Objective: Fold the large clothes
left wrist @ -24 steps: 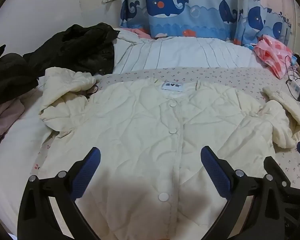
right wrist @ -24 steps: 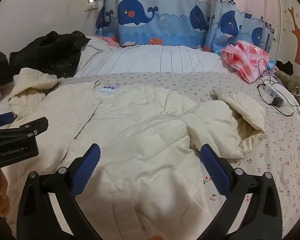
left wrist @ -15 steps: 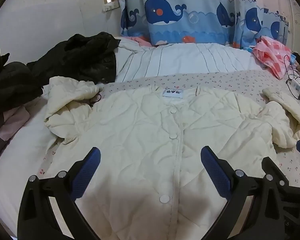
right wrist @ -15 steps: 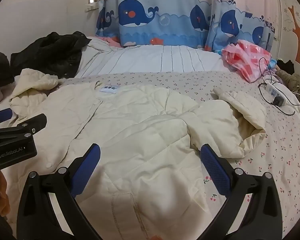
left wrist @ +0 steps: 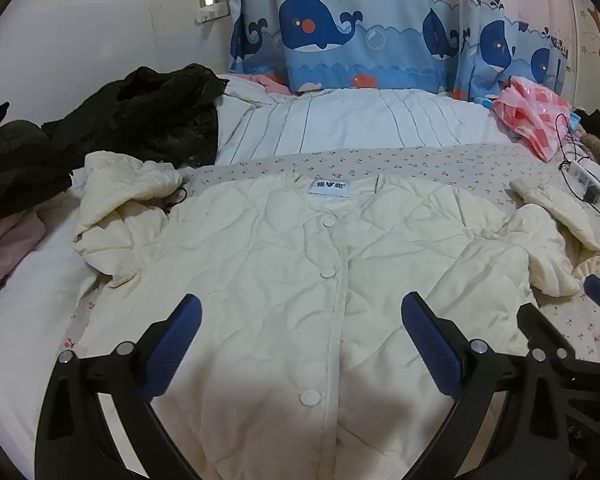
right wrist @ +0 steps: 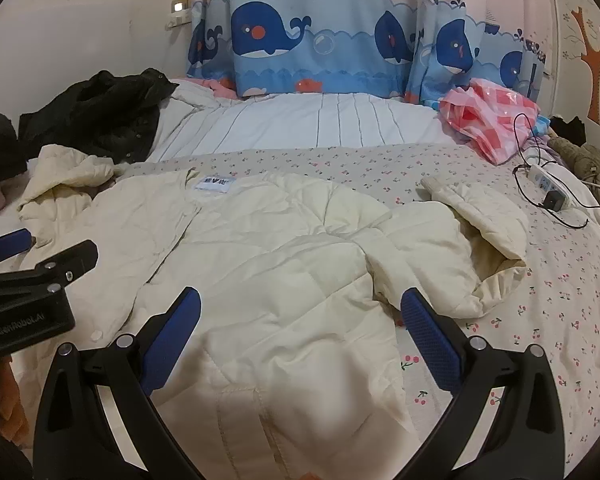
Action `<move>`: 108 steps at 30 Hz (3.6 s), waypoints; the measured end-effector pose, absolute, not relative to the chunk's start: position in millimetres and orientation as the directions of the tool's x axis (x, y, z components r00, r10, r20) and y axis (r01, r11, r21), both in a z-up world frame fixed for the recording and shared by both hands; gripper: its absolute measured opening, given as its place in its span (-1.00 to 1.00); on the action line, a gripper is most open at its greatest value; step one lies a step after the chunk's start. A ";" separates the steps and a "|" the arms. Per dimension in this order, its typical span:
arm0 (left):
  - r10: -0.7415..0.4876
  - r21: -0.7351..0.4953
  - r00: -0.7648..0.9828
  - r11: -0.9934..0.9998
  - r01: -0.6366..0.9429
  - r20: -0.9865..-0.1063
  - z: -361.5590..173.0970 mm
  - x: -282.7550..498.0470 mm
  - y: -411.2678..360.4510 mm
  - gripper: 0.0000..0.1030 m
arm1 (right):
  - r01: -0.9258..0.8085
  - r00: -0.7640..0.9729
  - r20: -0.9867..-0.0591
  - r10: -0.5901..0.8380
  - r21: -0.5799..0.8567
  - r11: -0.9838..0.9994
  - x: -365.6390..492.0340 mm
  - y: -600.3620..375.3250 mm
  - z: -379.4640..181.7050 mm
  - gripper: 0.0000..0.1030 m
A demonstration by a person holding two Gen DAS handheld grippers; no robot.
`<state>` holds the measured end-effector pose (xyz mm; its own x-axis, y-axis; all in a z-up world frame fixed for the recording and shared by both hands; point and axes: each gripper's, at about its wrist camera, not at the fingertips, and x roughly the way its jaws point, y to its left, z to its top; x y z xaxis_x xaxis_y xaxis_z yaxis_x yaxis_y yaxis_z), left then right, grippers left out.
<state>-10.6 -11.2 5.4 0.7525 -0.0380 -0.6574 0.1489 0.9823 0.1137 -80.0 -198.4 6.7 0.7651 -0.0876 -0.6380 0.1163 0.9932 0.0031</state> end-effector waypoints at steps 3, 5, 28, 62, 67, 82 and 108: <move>-0.035 0.116 0.759 0.983 0.145 -0.650 6.8 -10.6 -10.7 0.87 | 0.119 0.763 -0.640 -0.088 0.005 0.993 -79.6 -198.7 7.6 0.88; -0.040 0.109 0.756 0.983 0.146 -0.653 6.6 -10.1 -10.1 0.87 | 0.119 0.763 -0.641 -0.089 0.005 0.993 -79.2 -198.5 7.8 0.88; -0.071 0.106 0.743 0.976 0.188 -0.666 1.5 -12.6 -16.9 0.87 | 0.134 0.760 -0.642 -0.102 0.001 0.991 -78.8 -203.3 6.5 0.88; -0.111 0.064 0.677 0.972 0.228 -0.728 -17.7 -5.2 -25.7 0.87 | 0.174 0.740 -0.658 -0.138 -0.012 0.985 -76.3 -217.8 5.1 0.88; -0.110 0.069 0.676 0.970 0.231 -0.728 -19.0 -5.8 -27.3 0.87 | 0.177 0.741 -0.658 -0.137 -0.006 0.984 -77.1 -221.9 7.2 0.88; -0.108 0.082 0.676 0.967 0.242 -0.729 -21.8 -8.2 -34.1 0.87 | 0.183 0.741 -0.657 -0.139 -0.002 0.983 -79.3 -225.6 10.7 0.88; -0.111 0.059 0.668 0.972 0.227 -0.736 -21.9 -6.7 -30.7 0.87 | 0.180 0.736 -0.666 -0.120 0.022 0.983 -76.2 -226.7 7.6 0.88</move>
<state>-6.7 -30.7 -21.9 0.6681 -0.1114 -0.7357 0.2275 0.9720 0.0593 -76.2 -226.7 7.6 0.7361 -0.1198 -0.6662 0.1796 0.9835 0.0216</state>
